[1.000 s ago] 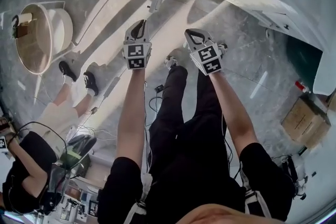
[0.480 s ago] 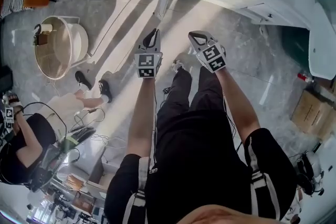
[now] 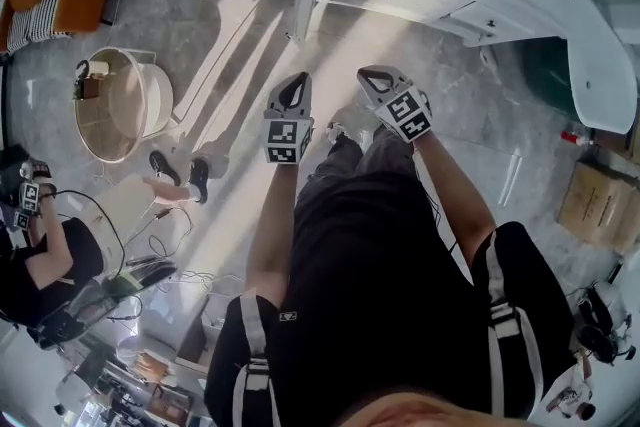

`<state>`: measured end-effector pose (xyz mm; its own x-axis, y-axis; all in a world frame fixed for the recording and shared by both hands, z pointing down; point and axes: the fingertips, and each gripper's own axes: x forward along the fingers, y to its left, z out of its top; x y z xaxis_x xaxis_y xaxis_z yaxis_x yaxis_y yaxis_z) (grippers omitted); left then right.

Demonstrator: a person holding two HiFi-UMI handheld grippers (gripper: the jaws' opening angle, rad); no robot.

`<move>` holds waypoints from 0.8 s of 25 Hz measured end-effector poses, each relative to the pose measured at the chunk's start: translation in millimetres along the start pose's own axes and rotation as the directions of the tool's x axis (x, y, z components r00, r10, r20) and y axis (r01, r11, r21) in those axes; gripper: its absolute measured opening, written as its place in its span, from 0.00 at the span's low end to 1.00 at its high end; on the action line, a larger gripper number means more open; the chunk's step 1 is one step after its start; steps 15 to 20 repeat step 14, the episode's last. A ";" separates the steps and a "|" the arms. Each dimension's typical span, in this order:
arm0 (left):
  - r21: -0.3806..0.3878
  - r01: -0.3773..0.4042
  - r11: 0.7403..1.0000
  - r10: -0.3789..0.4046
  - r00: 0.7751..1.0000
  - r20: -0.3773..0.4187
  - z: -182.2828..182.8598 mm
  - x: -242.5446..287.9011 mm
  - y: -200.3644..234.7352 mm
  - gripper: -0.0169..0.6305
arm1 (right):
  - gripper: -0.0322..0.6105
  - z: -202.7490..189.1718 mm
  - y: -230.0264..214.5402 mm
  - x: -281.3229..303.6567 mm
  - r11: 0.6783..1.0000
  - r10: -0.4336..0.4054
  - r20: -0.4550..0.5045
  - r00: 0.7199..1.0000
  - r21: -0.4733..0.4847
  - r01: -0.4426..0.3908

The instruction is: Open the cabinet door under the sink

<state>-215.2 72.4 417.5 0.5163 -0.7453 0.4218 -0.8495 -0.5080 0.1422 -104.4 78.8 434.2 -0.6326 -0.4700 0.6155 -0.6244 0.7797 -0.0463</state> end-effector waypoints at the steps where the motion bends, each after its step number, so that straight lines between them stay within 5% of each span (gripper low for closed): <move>1: 0.018 0.010 1.000 -0.010 1.000 0.010 4.7 -5.1 -5.0 0.06 | 0.14 2.0 2.8 -4.2 1.000 0.000 0.004 1.000 -0.007 0.000; 10: 0.189 0.021 0.982 -0.030 0.998 0.047 38.1 -34.3 -16.4 0.05 | 0.14 35.2 22.4 -12.7 0.997 0.026 0.040 0.999 -0.073 -0.023; 20: 0.205 0.006 0.979 -0.014 0.999 0.036 37.4 -43.9 -9.0 0.05 | 0.14 49.0 32.4 -6.8 0.995 0.048 0.056 0.997 -0.086 -0.043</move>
